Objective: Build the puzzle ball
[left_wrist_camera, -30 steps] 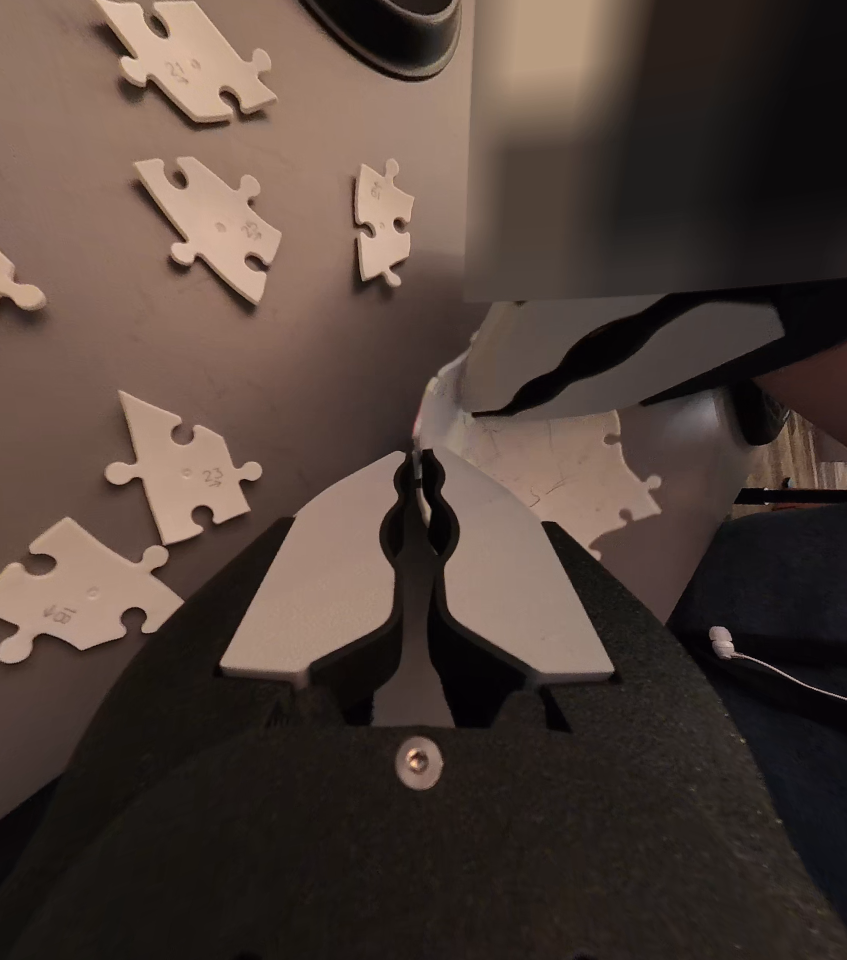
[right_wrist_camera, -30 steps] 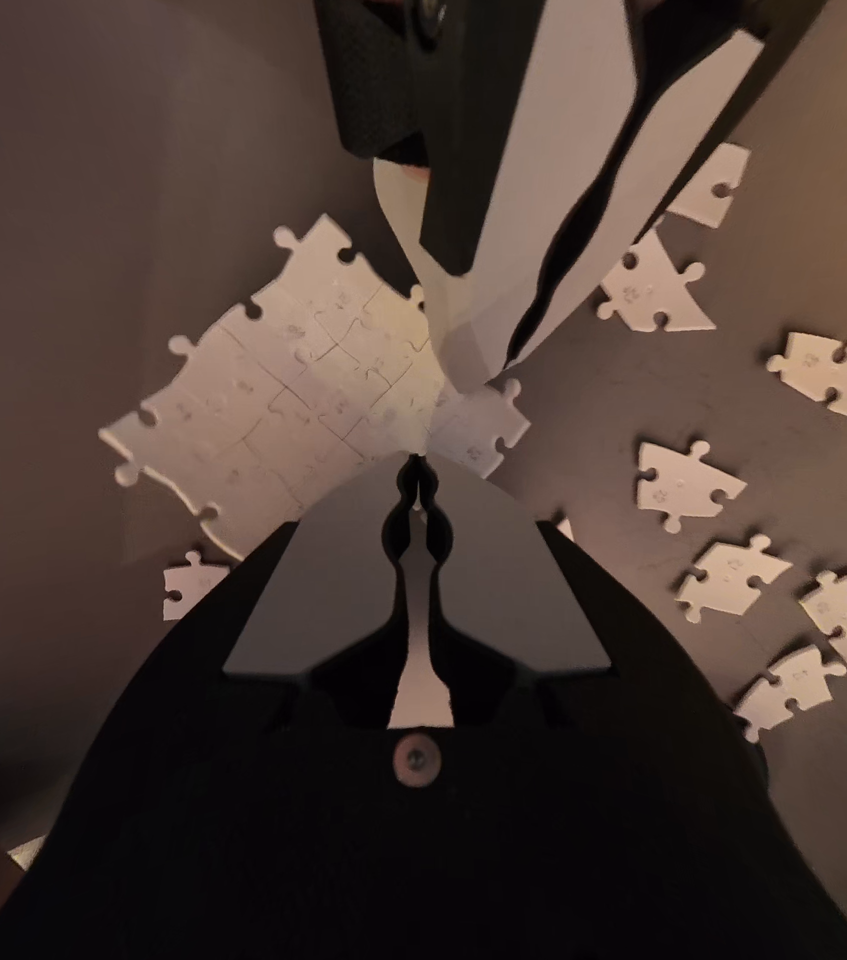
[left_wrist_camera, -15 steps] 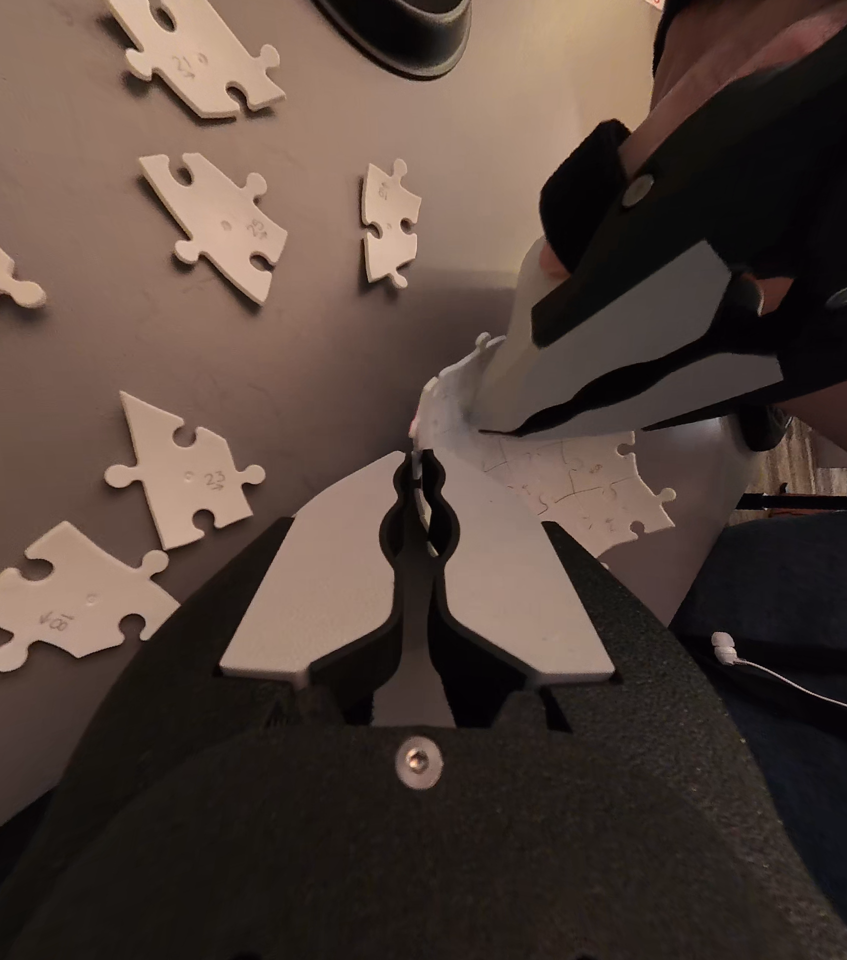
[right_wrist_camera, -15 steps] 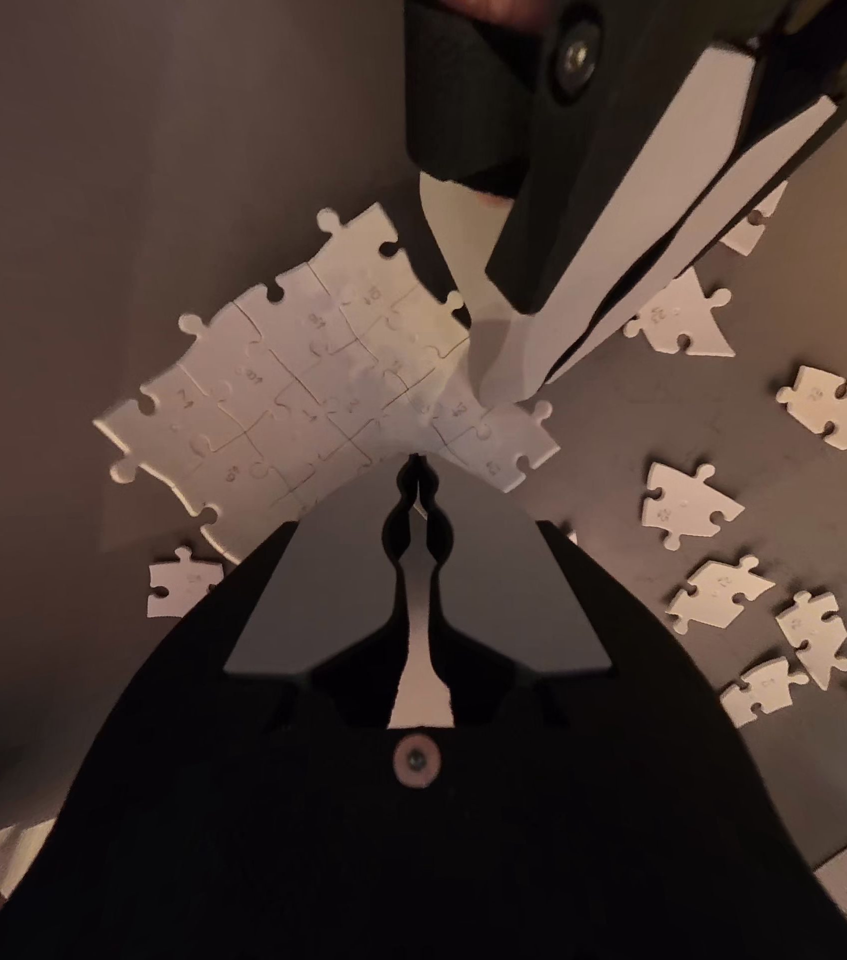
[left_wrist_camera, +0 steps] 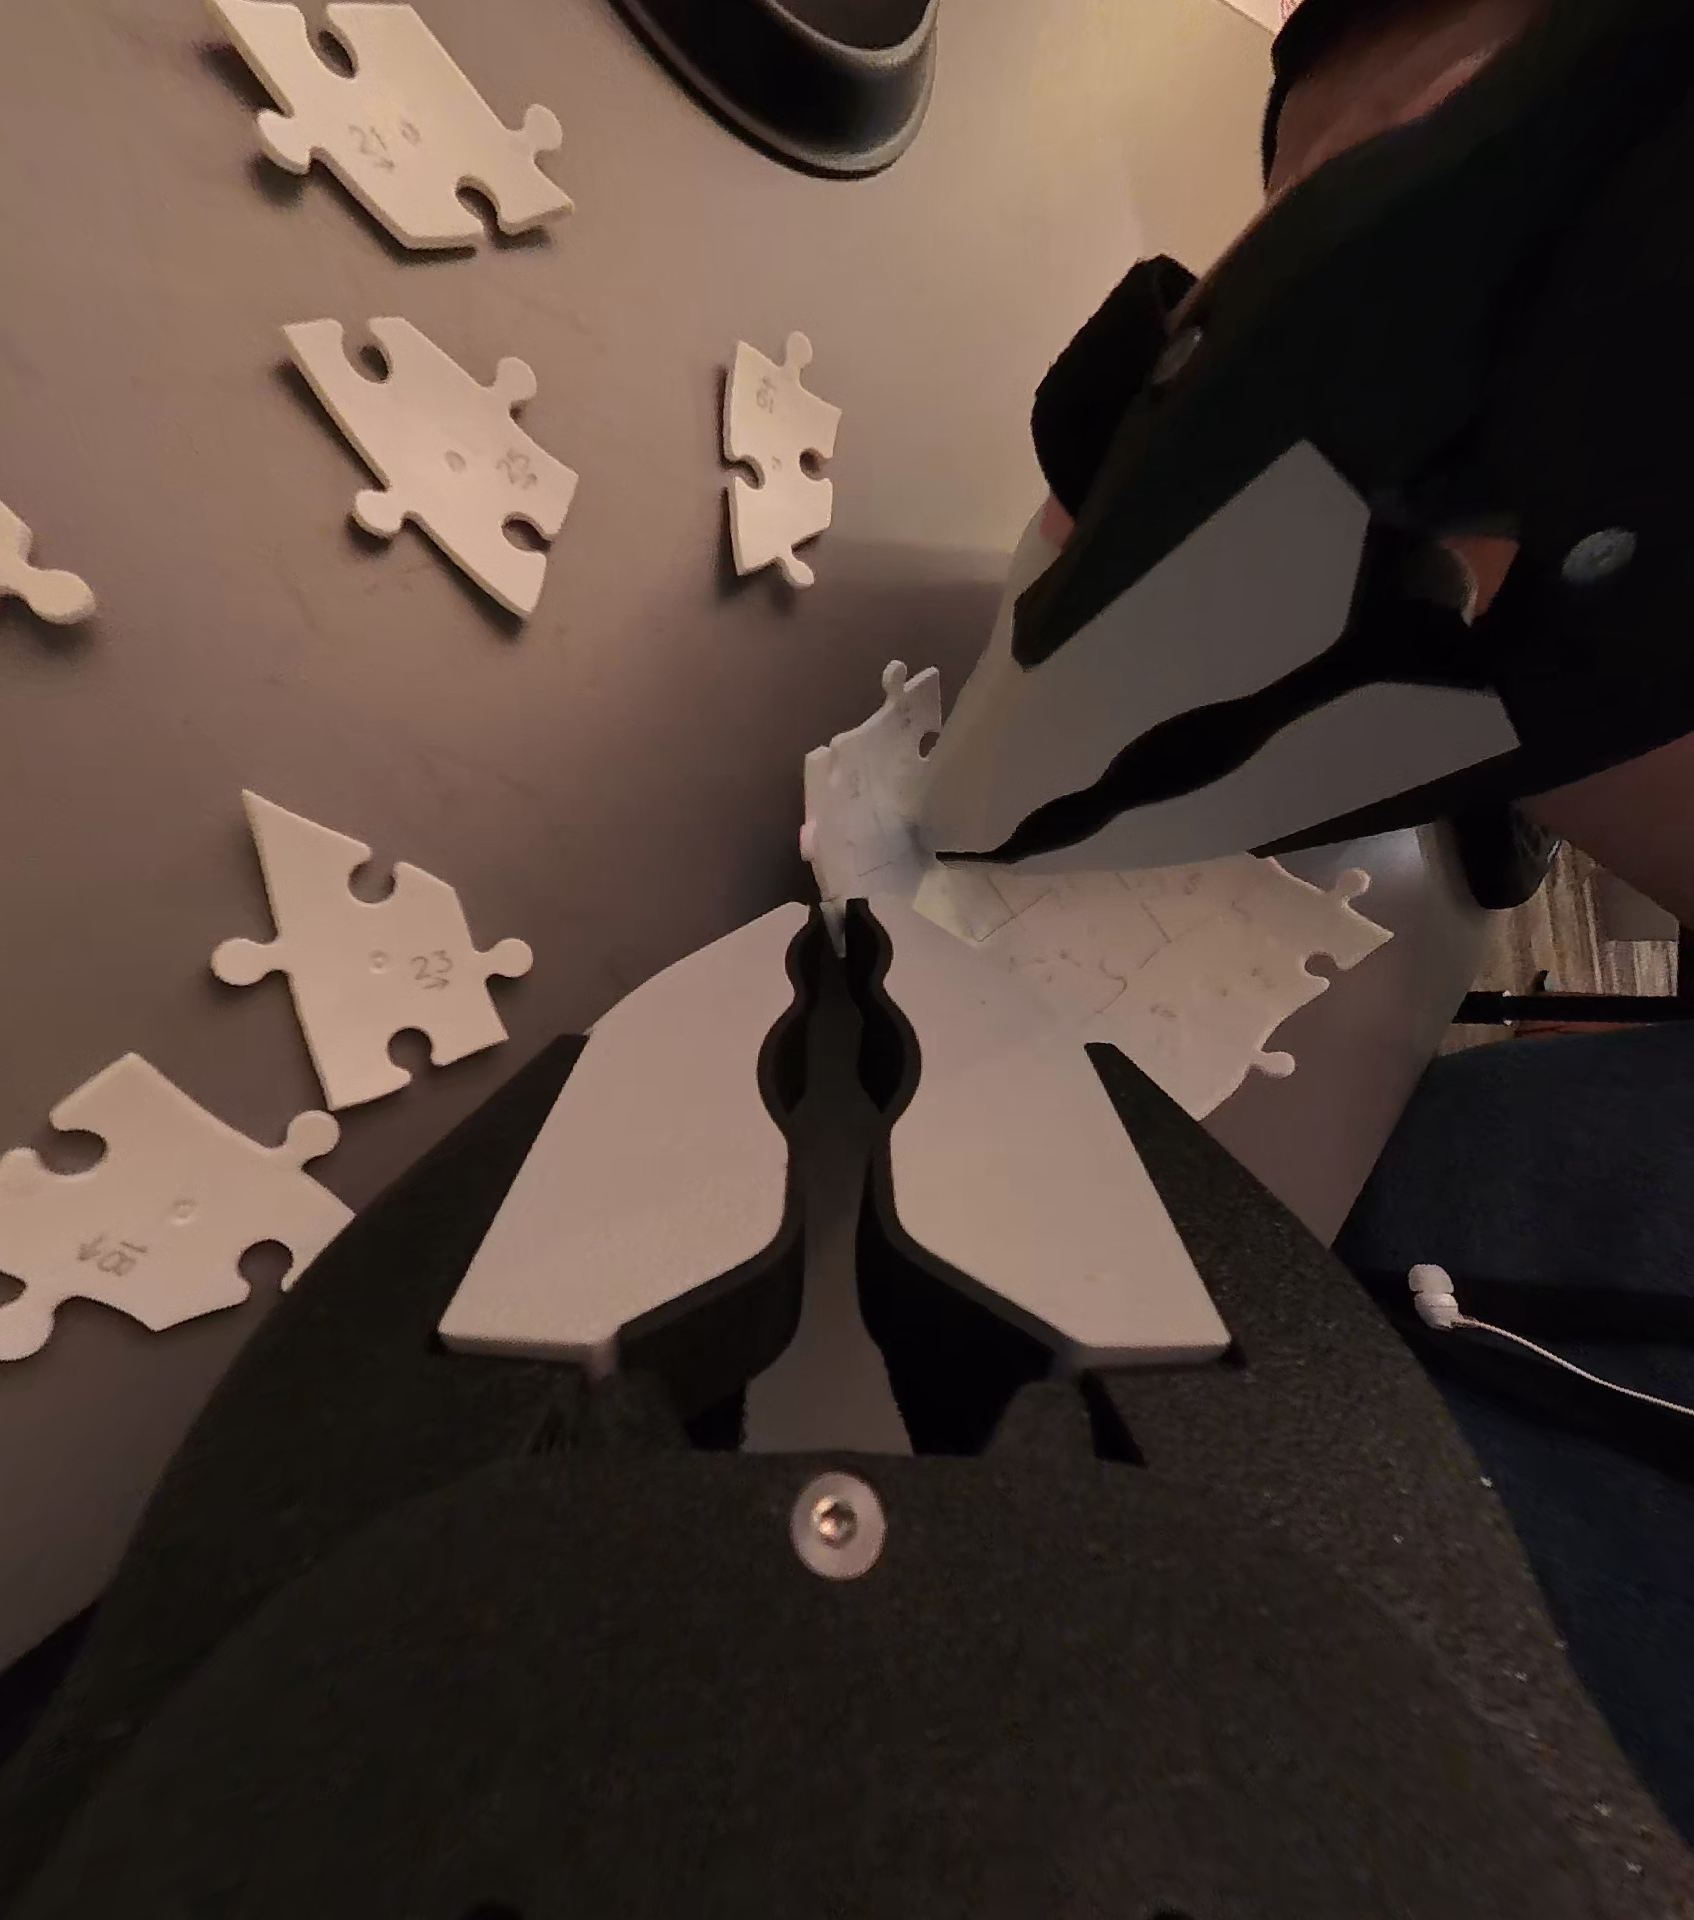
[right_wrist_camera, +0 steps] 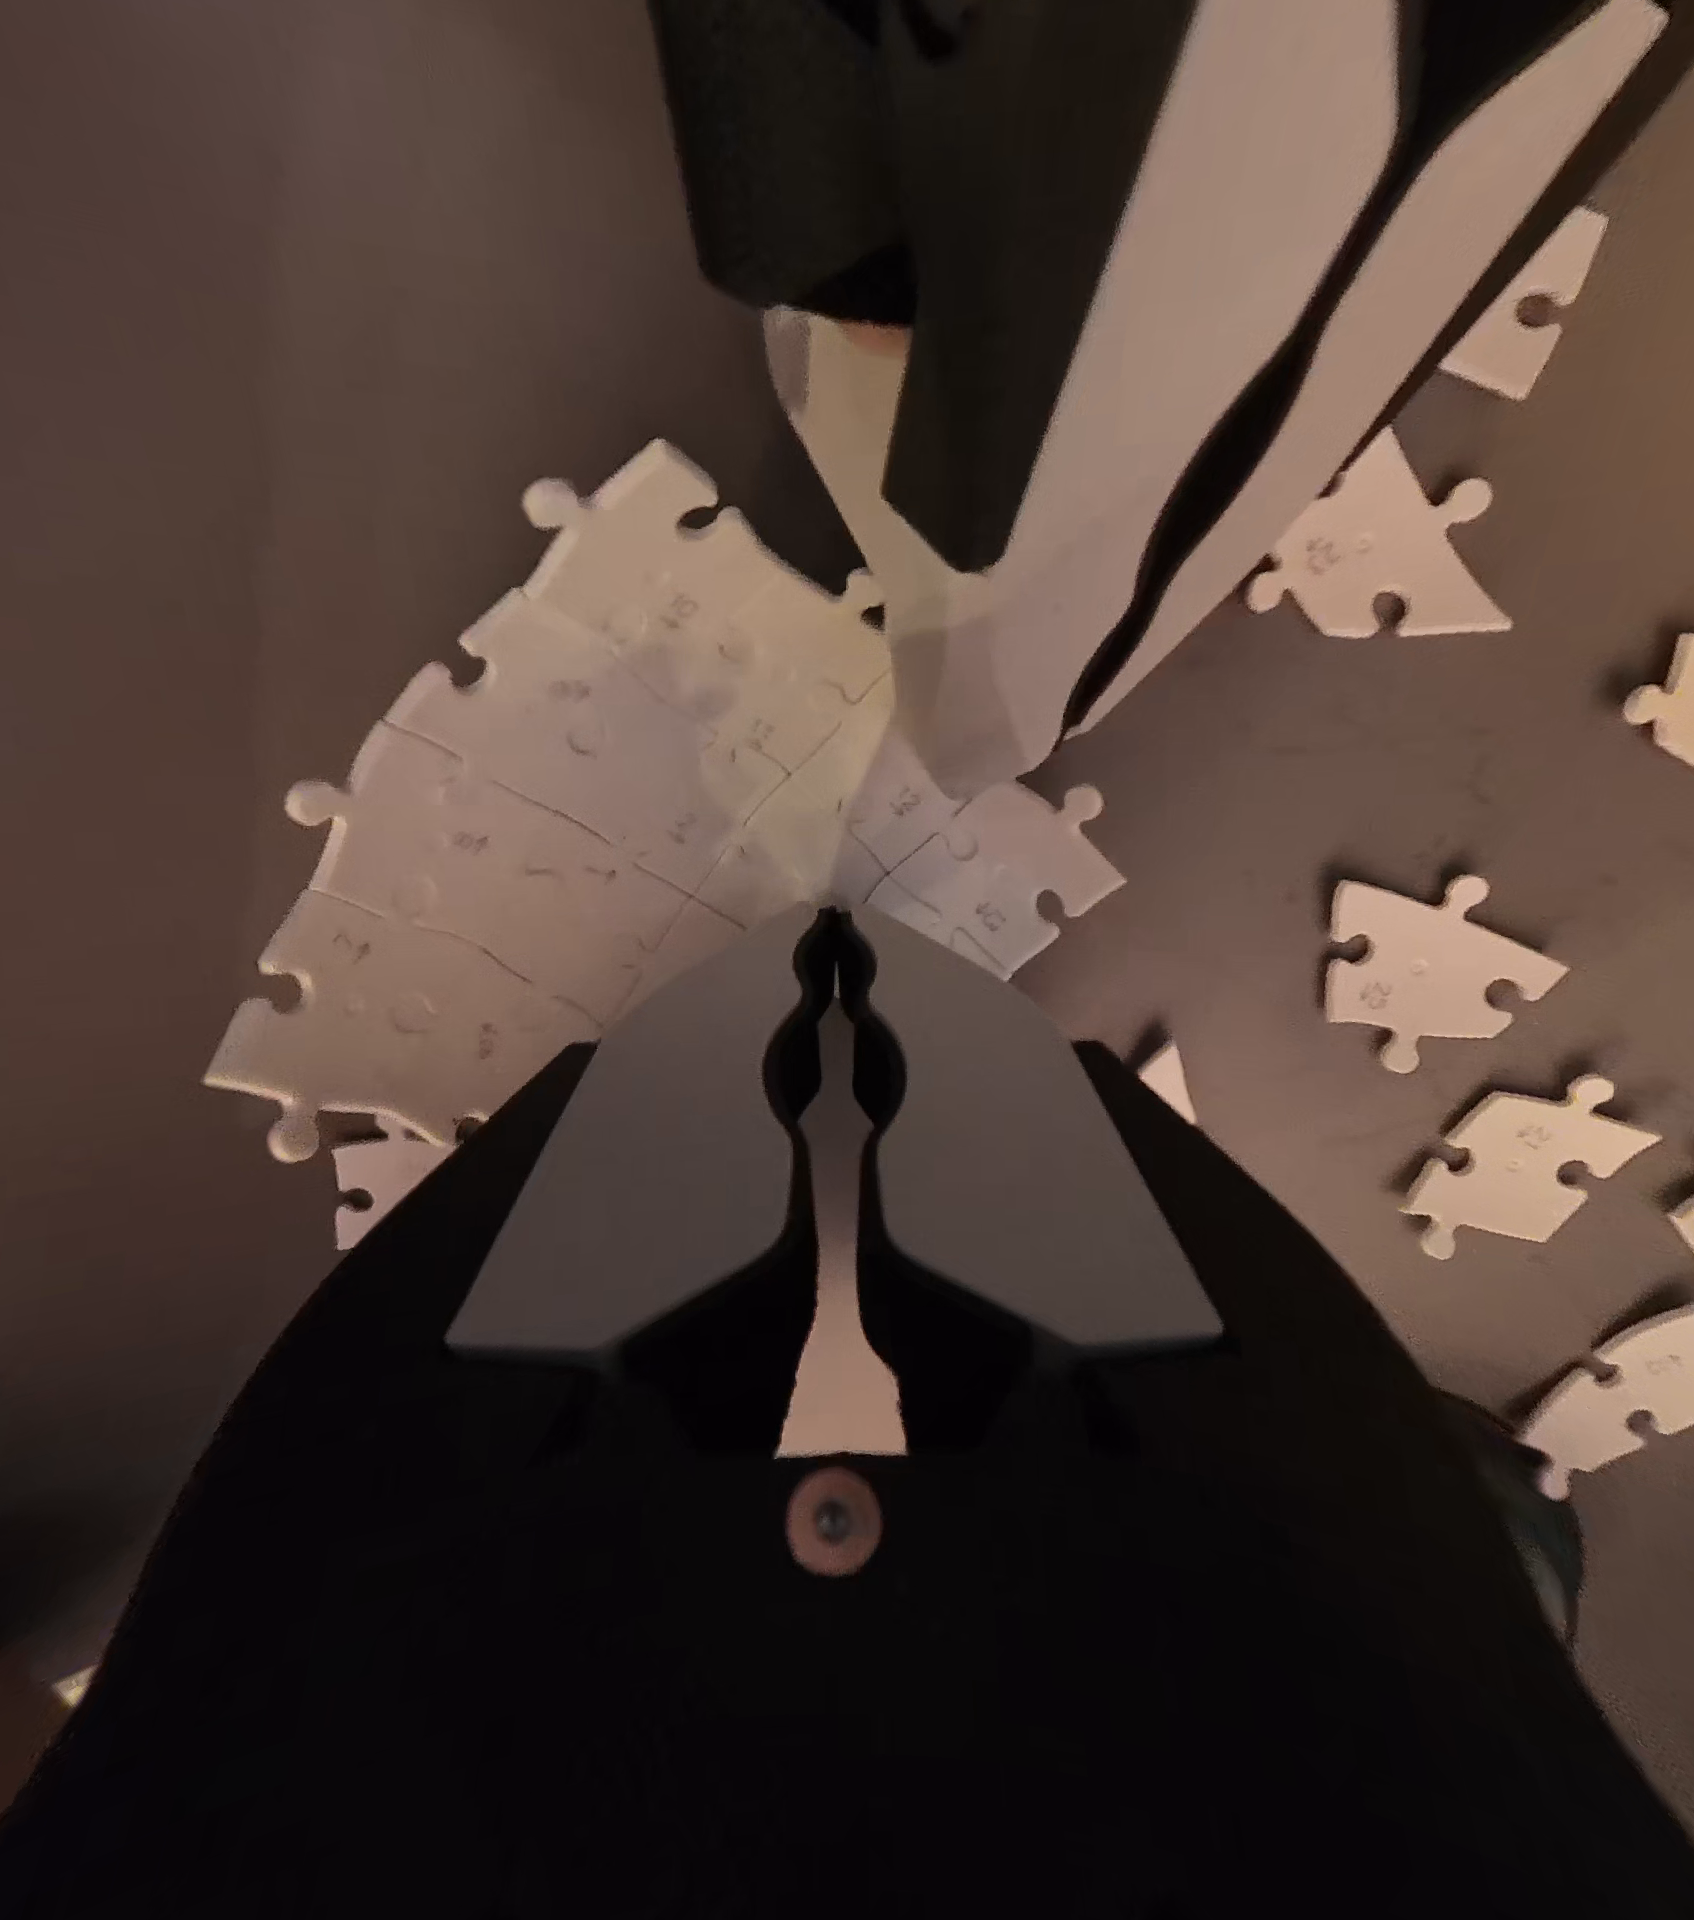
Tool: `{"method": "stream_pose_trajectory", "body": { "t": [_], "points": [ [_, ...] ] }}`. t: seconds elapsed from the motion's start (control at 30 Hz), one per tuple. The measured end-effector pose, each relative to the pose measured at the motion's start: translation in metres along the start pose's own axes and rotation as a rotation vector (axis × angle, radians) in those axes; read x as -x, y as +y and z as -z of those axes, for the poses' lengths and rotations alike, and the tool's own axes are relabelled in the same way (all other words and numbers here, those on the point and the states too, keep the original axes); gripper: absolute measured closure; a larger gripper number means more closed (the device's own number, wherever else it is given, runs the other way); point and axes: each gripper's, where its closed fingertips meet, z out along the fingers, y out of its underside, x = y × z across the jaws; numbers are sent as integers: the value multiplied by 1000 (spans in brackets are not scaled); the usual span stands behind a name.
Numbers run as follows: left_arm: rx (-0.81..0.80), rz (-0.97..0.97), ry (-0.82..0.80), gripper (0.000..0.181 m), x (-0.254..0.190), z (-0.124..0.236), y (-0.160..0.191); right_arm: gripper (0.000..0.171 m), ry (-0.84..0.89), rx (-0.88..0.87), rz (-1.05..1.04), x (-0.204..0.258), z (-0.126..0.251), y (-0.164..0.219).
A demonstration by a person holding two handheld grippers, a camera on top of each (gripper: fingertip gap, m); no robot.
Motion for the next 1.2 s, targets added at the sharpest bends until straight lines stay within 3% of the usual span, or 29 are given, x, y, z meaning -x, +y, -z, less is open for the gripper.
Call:
{"method": "stream_pose_trajectory", "body": {
  "t": [0.57, 0.9, 1.2],
  "points": [
    [-2, 2, 4, 178, 1, -1, -1, 169, 83, 112, -29, -1, -1, 2],
    [5, 11, 16, 178, 1, -4, 0, 170, 35, -56, -118, -15, 10, -1],
    [9, 16, 19, 177, 1, -5, 0, 170, 28, 12, -72, -6, -1, -3]
  ]
}}
